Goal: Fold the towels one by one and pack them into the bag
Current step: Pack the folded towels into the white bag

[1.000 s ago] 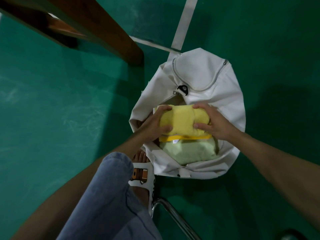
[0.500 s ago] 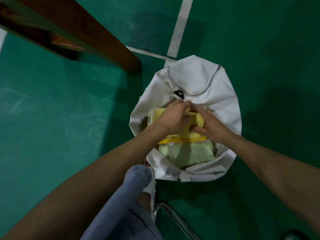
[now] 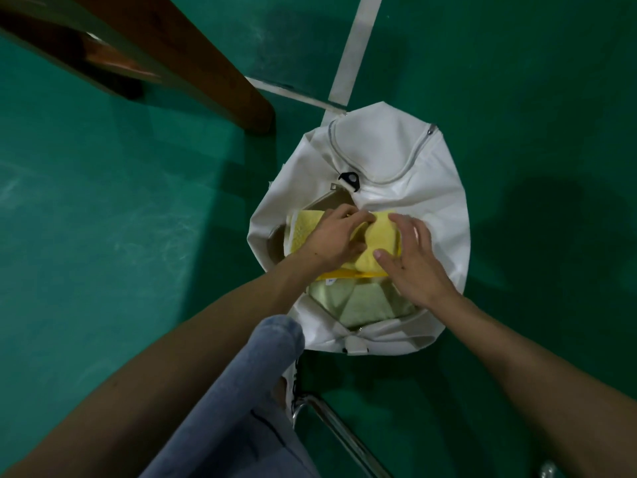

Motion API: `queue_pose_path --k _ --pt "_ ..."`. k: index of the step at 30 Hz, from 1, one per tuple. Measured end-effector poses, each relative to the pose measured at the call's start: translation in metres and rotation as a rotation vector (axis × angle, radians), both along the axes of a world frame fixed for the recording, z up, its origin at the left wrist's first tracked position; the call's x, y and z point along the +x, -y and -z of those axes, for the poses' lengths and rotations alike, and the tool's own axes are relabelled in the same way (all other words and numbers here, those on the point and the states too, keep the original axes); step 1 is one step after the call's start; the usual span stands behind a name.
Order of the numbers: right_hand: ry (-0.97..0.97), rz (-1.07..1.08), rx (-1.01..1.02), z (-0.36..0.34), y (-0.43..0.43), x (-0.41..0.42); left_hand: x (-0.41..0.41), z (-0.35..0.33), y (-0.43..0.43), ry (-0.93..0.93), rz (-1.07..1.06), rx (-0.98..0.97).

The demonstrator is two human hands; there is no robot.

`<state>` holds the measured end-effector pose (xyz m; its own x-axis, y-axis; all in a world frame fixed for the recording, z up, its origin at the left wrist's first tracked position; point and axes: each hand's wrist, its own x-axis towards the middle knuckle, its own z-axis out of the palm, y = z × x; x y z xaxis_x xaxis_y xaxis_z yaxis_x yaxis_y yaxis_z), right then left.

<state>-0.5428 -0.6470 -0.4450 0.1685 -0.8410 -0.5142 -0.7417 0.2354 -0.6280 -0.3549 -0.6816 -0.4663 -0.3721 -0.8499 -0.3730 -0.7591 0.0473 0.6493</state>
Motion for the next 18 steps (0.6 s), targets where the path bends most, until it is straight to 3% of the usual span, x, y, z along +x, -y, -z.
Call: queue_pose_path --k 3,6,13,16,18 --pt "-0.067 0.023 0.083 0.006 0.004 0.003 0.000 0.000 -0.001 0.001 -0.002 0.006" --pt "0.007 0.118 0.116 0.009 0.011 -0.001 -0.001 0.002 0.001 0.013 -0.004 0.021" --pt "0.270 0.311 -0.155 0.001 0.008 -0.008 -0.002 0.000 -0.005 0.008 -0.014 0.006" --pt "0.253 0.328 -0.312 0.001 0.000 -0.015 -0.001 -0.003 -0.007 0.007 0.005 0.011" --pt "0.271 0.363 -0.280 0.003 -0.002 -0.014 -0.001 -0.003 -0.007 0.014 0.013 0.009"
